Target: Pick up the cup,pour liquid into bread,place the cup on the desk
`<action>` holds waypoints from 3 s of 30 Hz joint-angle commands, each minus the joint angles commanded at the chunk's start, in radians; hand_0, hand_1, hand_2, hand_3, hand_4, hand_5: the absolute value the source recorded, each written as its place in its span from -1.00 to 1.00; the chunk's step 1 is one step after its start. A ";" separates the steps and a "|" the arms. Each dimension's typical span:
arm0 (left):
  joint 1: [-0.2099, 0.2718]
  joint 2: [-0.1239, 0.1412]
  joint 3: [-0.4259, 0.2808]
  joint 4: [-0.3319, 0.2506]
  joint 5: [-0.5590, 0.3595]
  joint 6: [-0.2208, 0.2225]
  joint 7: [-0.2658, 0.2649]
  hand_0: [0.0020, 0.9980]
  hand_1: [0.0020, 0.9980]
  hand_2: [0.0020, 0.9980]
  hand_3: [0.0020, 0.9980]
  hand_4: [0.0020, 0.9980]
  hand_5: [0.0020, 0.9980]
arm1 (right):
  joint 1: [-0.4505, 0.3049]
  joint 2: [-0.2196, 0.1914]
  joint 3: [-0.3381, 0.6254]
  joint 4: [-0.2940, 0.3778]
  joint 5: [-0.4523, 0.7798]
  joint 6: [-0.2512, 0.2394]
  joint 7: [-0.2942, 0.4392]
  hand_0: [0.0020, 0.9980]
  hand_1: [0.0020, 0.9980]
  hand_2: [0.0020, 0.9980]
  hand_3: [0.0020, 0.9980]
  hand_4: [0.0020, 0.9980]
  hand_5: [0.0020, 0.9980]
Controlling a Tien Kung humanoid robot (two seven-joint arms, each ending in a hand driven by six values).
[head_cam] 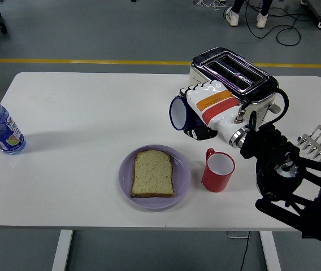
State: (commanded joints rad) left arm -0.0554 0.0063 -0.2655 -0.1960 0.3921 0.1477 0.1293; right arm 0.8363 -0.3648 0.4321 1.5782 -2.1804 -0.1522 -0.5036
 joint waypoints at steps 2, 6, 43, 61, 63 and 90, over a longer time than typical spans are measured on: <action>0.000 0.000 0.000 0.000 0.000 0.000 0.000 0.26 0.28 0.30 0.00 -0.52 0.71 | 0.003 -0.001 -0.003 0.001 -0.003 0.003 0.000 -0.32 -0.16 0.13 0.10 0.53 -1.00; -0.002 0.000 -0.004 0.000 0.001 0.000 0.000 0.26 0.28 0.30 0.00 -0.51 0.72 | 0.027 -0.001 -0.023 0.016 -0.051 0.031 0.000 -0.31 -0.16 0.13 0.10 0.53 -1.00; -0.007 0.000 -0.010 -0.001 0.005 0.002 -0.001 0.27 0.27 0.30 0.00 -0.52 0.73 | 0.105 0.004 -0.093 0.040 -0.089 0.116 -0.048 -0.18 -0.09 0.17 0.11 0.46 -1.00; -0.002 -0.001 -0.014 0.000 0.012 0.002 -0.001 0.27 0.28 0.30 0.01 -0.52 0.73 | -0.034 0.009 0.037 0.040 0.173 -0.231 -0.037 -0.15 -0.07 0.18 0.10 0.44 -1.00; -0.001 -0.001 -0.014 0.000 0.012 0.001 -0.001 0.27 0.28 0.30 0.01 -0.52 0.73 | -0.053 0.006 0.054 0.048 0.250 -0.271 -0.032 -0.15 -0.07 0.18 0.10 0.44 -1.00; 0.009 -0.001 -0.004 0.000 0.018 0.001 -0.001 0.27 0.28 0.30 0.01 -0.53 0.71 | -0.356 -0.038 0.490 0.172 1.050 -0.493 0.365 -0.12 -0.08 0.18 0.11 0.39 -1.00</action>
State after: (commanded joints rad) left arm -0.0466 0.0052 -0.2690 -0.1958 0.4100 0.1485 0.1283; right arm 0.4801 -0.4030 0.9222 1.7503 -1.1303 -0.6454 -0.1385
